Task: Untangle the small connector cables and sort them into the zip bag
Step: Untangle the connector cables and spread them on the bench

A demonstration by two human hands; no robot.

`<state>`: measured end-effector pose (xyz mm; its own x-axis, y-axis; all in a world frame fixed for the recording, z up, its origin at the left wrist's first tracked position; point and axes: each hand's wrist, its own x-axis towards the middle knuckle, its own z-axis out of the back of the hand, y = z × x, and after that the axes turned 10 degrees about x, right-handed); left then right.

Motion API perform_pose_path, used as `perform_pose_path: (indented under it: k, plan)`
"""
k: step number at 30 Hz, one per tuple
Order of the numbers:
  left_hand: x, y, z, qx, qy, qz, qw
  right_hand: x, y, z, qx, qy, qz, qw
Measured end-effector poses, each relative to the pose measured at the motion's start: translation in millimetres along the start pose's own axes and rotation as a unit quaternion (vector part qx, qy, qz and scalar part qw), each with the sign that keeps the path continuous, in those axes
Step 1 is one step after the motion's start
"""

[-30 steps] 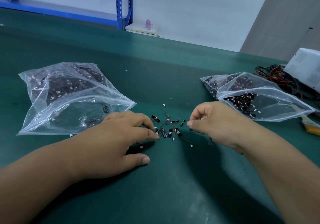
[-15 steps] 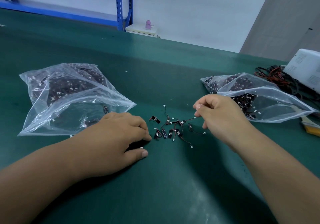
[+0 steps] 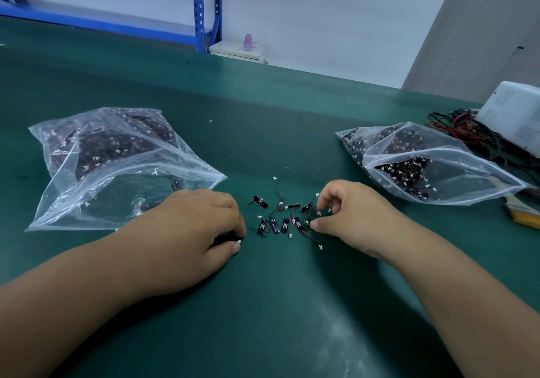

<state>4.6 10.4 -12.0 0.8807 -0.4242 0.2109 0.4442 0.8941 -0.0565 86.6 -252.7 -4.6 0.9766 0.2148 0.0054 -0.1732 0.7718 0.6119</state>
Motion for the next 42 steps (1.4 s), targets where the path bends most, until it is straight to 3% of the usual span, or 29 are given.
perform_pose_path:
  k: [7, 11, 15, 19, 26, 30, 35, 42]
  plan:
    - [-0.4, -2.1, 3.2, 0.005, -0.008, 0.004, 1.0, 2.3, -3.4, 3.3, 0.023, 0.014, -0.006, 1.0]
    - [-1.2, -2.1, 3.4, 0.006, -0.009, 0.003, 1.0, 4.1, -3.5, -0.2, 0.027, -0.023, 0.002, 0.999]
    - [-0.3, -2.7, 4.2, 0.005, -0.008, 0.001, 1.0, 0.1, -1.2, -10.8, -0.02, -0.071, -0.014, 0.997]
    - [0.2, -3.2, 4.7, 0.006, -0.006, 0.001, 1.0, 0.3, -0.2, -11.8, -0.043, -0.06, -0.03, 0.997]
    - [-0.8, -4.4, 5.2, 0.003, -0.008, 0.002, 1.0, 3.3, -1.8, -5.7, 0.054, -0.025, -0.034, 0.998]
    - [0.5, -4.9, 5.4, -0.002, -0.01, 0.004, 1.0, 6.2, -4.3, -3.1, 0.153, -0.066, -0.054, 0.984]
    - [-0.4, -5.5, 5.8, -0.003, -0.02, 0.013, 1.0, 5.5, -0.9, -3.0, 0.171, -0.103, -0.049, 0.979]
    - [-0.5, -4.6, 4.5, -0.023, -0.032, 0.04, 0.998, 4.0, 4.0, -3.5, 0.333, -0.115, -0.056, 0.934]
